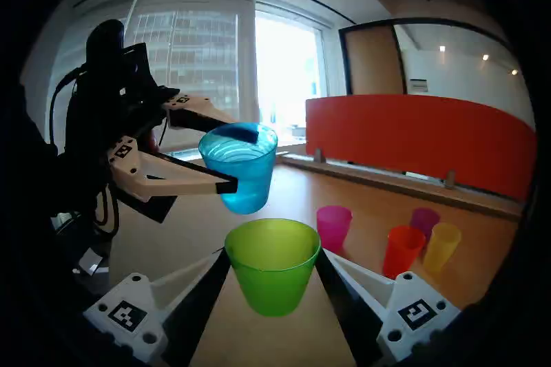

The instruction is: Pour water

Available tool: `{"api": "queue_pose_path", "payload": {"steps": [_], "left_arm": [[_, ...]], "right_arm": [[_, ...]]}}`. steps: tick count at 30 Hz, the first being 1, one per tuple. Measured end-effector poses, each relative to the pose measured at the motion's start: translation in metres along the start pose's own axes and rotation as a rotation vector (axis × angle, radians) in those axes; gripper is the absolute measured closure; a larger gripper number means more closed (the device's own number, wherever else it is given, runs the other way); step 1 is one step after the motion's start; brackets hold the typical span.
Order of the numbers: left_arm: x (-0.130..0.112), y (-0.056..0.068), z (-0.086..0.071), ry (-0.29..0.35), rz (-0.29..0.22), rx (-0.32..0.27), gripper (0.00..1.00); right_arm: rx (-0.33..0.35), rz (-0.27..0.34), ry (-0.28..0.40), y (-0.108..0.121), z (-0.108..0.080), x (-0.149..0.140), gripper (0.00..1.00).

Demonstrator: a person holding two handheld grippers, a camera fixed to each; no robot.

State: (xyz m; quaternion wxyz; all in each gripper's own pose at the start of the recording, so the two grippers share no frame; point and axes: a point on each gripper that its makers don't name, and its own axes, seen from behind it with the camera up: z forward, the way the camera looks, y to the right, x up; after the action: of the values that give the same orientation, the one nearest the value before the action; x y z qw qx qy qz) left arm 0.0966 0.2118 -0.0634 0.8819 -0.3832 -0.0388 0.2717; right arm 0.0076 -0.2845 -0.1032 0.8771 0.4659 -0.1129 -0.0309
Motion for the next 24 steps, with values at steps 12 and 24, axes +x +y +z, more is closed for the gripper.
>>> {"api": "queue_pose_path", "payload": {"steps": [12, 24], "left_arm": [[0.004, 0.013, 0.003, -0.039, 0.116, -0.033, 0.14], [0.001, 0.015, 0.008, -0.064, 0.22, -0.025, 0.14]], "right_arm": [[0.023, -0.01, -0.027, -0.01, -0.001, -0.011, 0.09], [0.039, -0.008, -0.038, -0.017, -0.004, -0.017, 0.09]]}}
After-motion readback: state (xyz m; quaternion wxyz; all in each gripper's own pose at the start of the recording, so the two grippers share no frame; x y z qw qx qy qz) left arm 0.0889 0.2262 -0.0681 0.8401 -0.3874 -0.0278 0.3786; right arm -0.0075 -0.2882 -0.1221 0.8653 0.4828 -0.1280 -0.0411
